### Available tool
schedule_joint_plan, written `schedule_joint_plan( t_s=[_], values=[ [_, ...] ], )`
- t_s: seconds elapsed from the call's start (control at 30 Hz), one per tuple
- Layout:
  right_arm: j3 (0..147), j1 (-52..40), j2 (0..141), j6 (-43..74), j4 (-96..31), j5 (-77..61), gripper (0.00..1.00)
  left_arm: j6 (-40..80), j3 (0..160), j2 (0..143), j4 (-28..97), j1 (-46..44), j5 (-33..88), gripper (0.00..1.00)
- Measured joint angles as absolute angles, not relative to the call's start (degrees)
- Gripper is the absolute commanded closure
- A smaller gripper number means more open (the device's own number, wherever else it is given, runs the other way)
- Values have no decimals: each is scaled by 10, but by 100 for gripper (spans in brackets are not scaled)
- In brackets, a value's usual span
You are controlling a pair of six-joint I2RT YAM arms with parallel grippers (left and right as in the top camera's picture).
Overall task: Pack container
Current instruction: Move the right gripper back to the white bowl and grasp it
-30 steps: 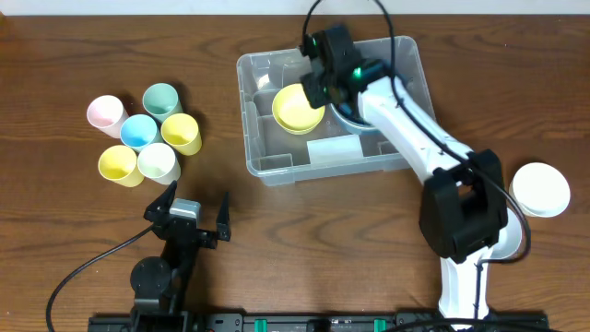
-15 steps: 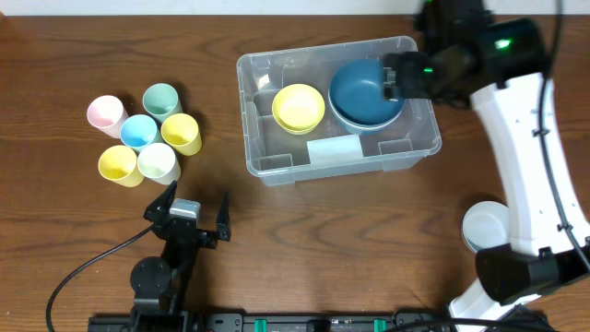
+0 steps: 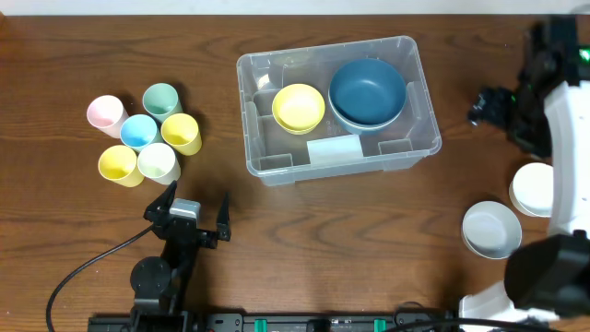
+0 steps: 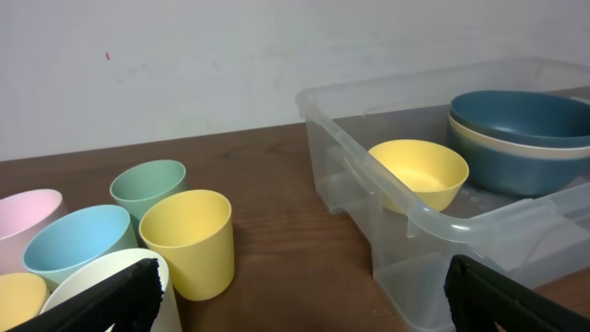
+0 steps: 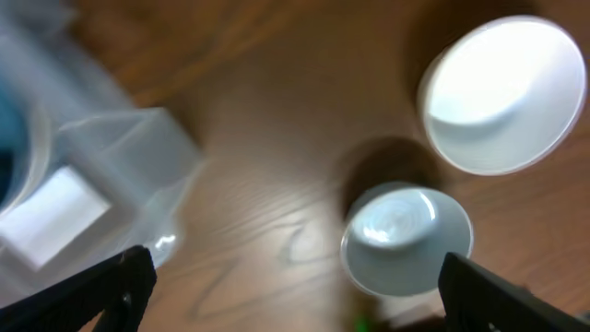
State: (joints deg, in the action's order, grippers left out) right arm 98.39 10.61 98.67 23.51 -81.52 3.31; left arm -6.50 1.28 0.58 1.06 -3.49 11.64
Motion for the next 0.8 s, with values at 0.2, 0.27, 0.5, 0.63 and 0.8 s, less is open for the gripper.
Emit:
schedule_joint_plan(
  t_s=[0.2,0.27,0.5,0.63,0.8],
  values=[
    [807,186,935,224,-682,44,5,-65,13,6,11,-35,116,2],
    [757,207,935,219,-638,45,7,-65,13,6,11,-35,116,2],
    [653,250,935,213,-540,34,11,-65,13,6,11,-35,116,2],
    [637,260,935,197,-493,25,16,-65,13,6,11,-35,116,2],
    [628,260,935,169,-433,11,28,-65,13,6,11,-35,116,2]
  ],
)
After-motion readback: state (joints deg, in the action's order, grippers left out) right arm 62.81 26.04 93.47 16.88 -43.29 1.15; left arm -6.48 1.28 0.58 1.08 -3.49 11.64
